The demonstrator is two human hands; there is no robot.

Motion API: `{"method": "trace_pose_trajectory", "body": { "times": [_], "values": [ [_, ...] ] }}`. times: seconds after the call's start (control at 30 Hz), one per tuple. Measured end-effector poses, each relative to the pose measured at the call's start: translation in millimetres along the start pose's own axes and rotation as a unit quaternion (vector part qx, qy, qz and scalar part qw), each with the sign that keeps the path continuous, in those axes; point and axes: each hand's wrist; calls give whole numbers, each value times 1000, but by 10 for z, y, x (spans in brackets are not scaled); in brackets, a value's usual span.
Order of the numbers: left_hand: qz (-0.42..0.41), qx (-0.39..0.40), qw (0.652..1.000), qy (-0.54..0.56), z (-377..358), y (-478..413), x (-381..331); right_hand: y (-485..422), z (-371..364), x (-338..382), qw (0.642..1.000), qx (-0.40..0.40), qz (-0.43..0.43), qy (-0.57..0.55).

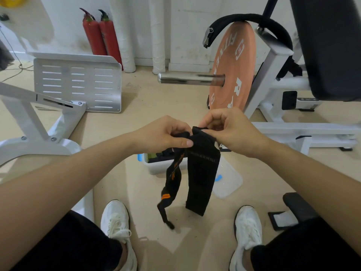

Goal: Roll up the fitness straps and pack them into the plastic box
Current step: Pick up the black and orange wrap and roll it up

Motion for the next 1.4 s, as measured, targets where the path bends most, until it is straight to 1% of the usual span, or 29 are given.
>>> {"method": "trace_pose_trajectory", "body": {
  "times": [0.1,0.17,0.23,0.33,0.4,0.47,0.57,0.67,0.77,0.83,0.93,1.1,1.2,1.3,1.4],
  "values": [
    [-14,22,998,-57,63,12,34,-66,174,-4,996,24,26,87],
    [-10,22,997,-75,92,16,75,-95,290,-39,989,45,27,139],
    [-7,10,997,-81,84,16,97,-78,304,-56,988,62,20,138],
    [-13,-13,995,-103,79,6,104,-68,284,-44,994,57,5,93],
    [-19,-44,993,-107,134,-1,93,-78,330,-24,996,54,-7,70],
    [-19,-86,989,-117,239,-19,76,-95,378,-46,995,47,-9,89],
    [-36,-130,978,-161,359,-28,18,-121,384,-78,992,35,-13,119],
    [-44,-148,981,-120,388,-20,-46,-179,353,-70,995,-17,-17,95],
    [-41,-124,990,-54,386,3,-85,-228,303,-73,995,-78,-29,63],
    [-36,-113,992,-34,370,13,-99,-267,274,-89,992,-110,-33,52],
    [-24,-140,990,14,279,2,-112,-276,193,-36,994,-100,-34,23],
    [4,-215,973,88,81,-43,-148,-258,67,25,993,-57,-54,-93],
    [14,-219,966,137,27,-38,-195,-270,68,56,986,-56,-81,-138],
    [3,-252,954,162,-15,-37,-228,-272,60,63,974,-58,-116,-184],
    [-9,-263,950,169,-45,-51,-269,-250,47,78,971,-90,-112,-190]
  ]
}}
Point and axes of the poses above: each hand's wrist, its own y-axis away from the middle knuckle, its own z-axis out of the back of the hand, x = y × z, and after that the axes turned 15 degrees about -x, right-handed
